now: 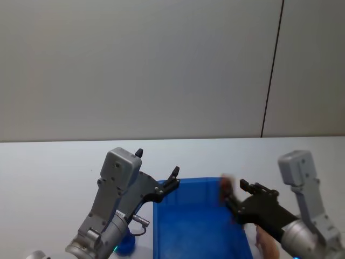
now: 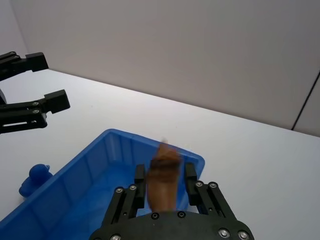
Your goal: Pick up the two dolls from the table and place them into the box.
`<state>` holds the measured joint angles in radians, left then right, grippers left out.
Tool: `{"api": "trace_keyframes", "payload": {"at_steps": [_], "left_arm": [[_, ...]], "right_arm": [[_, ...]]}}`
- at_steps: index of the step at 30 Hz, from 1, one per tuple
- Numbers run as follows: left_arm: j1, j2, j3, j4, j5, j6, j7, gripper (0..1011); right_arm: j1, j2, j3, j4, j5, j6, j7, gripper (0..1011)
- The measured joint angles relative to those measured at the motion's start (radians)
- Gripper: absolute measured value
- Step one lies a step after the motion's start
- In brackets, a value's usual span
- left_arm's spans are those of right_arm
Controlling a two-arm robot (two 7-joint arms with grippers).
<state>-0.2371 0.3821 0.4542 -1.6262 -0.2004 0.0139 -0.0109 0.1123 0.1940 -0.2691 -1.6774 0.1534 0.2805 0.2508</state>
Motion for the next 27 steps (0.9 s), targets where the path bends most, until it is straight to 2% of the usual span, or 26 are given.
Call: {"api": "trace_keyframes", "payload": {"at_steps": [3,5,6,11,13,20,27], "left_arm": [[0.000,0.000,0.000,0.000,0.000,0.000,0.000,1002],[0.000,0.000,0.000,0.000,0.000,0.000,0.000,1002],[0.000,0.000,0.000,0.000,0.000,0.000,0.000,1002],[0.000,0.000,0.000,0.000,0.000,0.000,0.000,1001],[0.000,0.000,0.000,0.000,0.000,0.000,0.000,1002],[0.000,0.000,0.000,0.000,0.000,0.000,0.000,1002],[0.000,0.000,0.000,0.000,0.000,0.000,0.000,1001]], "right_arm": [[0.015,-0.011,-0.005,0.018,-0.005,0.006,0.010,480],[0.028,-0.020,-0.009,0.035,-0.008,0.009,0.016,550],[0.035,-0.024,-0.011,0.044,-0.010,0.011,0.019,620],[0.053,-0.036,-0.013,0.069,-0.013,0.015,0.019,751],[0.059,-0.041,-0.014,0.077,-0.014,0.016,0.014,830],[0.068,-0.047,-0.011,0.090,-0.014,0.016,-0.020,1001],[0.061,-0.043,-0.002,0.081,-0.010,0.018,-0.068,1001]]}}
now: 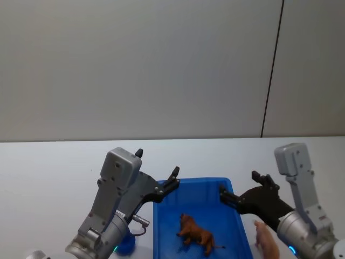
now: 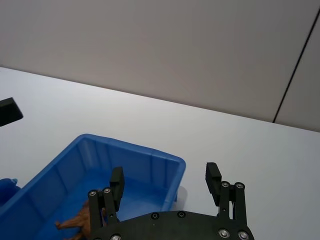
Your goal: Pick up the two dolls from the table and place them into the box.
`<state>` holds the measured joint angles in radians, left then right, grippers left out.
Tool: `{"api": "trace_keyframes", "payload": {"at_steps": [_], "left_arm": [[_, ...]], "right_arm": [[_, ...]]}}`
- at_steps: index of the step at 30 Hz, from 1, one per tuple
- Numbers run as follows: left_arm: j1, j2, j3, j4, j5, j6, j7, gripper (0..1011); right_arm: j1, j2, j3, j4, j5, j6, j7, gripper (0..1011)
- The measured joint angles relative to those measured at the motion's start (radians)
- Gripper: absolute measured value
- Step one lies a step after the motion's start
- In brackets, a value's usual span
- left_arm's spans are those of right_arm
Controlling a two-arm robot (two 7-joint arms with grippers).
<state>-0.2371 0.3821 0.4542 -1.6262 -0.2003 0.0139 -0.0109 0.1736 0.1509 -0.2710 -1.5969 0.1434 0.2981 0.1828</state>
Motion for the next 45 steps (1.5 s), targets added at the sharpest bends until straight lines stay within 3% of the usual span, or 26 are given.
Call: {"api": "trace_keyframes", "payload": {"at_steps": [18,31,45], "left_arm": [[0.000,0.000,0.000,0.000,0.000,0.000,0.000,1002],[0.000,0.000,0.000,0.000,0.000,0.000,0.000,1002],[0.000,0.000,0.000,0.000,0.000,0.000,0.000,1002]], "right_arm": [[-0.096,0.059,0.032,-0.097,0.020,0.047,-0.101,1001],[-0.157,0.094,0.040,-0.122,0.029,0.078,-0.092,1001],[-0.192,0.106,0.035,-0.108,0.029,0.097,-0.061,1001]]}}
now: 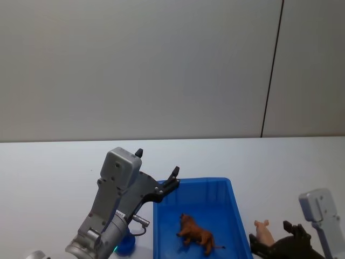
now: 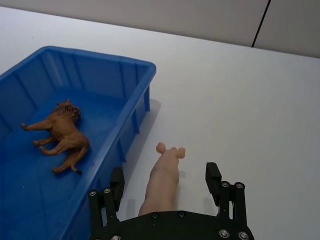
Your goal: Pick up the two dolls from the table and place them into the box.
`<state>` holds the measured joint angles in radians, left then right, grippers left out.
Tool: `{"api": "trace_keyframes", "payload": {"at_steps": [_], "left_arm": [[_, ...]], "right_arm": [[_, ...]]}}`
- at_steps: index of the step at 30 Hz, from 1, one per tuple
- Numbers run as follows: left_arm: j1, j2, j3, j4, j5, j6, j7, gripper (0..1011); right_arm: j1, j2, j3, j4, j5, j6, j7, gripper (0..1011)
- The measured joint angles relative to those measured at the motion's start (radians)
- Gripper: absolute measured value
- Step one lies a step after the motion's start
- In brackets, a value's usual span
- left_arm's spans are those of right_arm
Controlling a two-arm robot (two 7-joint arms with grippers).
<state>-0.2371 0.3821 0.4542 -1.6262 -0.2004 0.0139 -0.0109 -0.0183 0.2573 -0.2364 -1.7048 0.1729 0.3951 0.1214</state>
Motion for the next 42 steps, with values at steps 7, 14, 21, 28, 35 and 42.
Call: {"api": "trace_keyframes", "payload": {"at_steps": [7,14,21,28,35,42], "left_arm": [[0.000,0.000,0.000,0.000,0.000,0.000,0.000,1002],[0.000,0.000,0.000,0.000,0.000,0.000,0.000,1002],[0.000,0.000,0.000,0.000,0.000,0.000,0.000,1002],[0.000,0.000,0.000,0.000,0.000,0.000,0.000,1002],[0.000,0.000,0.000,0.000,0.000,0.000,0.000,1002],[0.000,0.000,0.000,0.000,0.000,0.000,0.000,1002]], "right_arm": [[-0.010,0.001,-0.004,0.013,-0.006,0.009,0.006,960],[-0.017,0.000,-0.007,0.025,-0.012,0.009,0.005,782],[-0.026,0.000,-0.007,0.030,-0.013,0.004,-0.001,589],[-0.033,0.001,-0.006,0.024,-0.016,-0.011,-0.010,381],[-0.039,0.005,-0.004,0.000,-0.031,-0.050,-0.015,381],[-0.034,0.006,-0.003,-0.028,-0.039,-0.097,0.004,381]]}}
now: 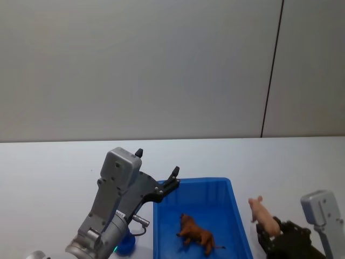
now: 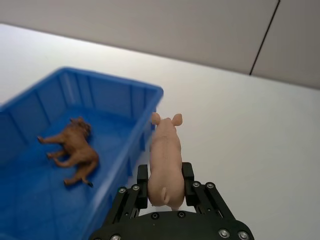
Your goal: Pick up the two dolls from the table and place them into the box.
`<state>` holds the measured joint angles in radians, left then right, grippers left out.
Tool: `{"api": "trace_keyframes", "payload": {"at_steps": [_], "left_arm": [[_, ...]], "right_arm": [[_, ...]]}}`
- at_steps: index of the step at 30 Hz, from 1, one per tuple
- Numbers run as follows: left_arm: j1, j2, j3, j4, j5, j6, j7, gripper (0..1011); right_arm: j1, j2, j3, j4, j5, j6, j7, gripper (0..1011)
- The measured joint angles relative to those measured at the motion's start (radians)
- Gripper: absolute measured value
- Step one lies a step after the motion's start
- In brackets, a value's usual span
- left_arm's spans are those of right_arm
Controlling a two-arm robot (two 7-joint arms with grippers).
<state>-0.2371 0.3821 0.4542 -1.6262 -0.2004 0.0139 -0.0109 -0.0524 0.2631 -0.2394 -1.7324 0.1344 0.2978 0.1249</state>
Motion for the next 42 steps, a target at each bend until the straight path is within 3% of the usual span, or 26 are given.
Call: {"api": "trace_keyframes", "payload": {"at_steps": [9,18,21,27,37,42], "left_arm": [[0.000,0.000,0.000,0.000,0.000,0.000,0.000,1002],[0.000,0.000,0.000,0.000,0.000,0.000,0.000,1001],[0.000,0.000,0.000,0.000,0.000,0.000,0.000,1002],[0.000,0.000,0.000,0.000,0.000,0.000,0.000,1002],[0.000,0.000,0.000,0.000,0.000,0.000,0.000,1002],[0.000,0.000,0.000,0.000,0.000,0.000,0.000,1001]], "right_arm": [[0.037,-0.019,-0.010,-0.018,-0.002,-0.044,0.075,381],[0.093,-0.061,-0.034,0.003,-0.007,-0.046,0.159,384],[0.109,-0.072,-0.041,0.013,-0.008,-0.041,0.175,448],[0.137,-0.093,-0.050,0.039,-0.011,-0.030,0.197,678],[0.150,-0.103,-0.052,0.055,-0.012,-0.013,0.169,964],[0.146,-0.101,-0.046,0.054,-0.008,-0.008,0.135,1001]]}}
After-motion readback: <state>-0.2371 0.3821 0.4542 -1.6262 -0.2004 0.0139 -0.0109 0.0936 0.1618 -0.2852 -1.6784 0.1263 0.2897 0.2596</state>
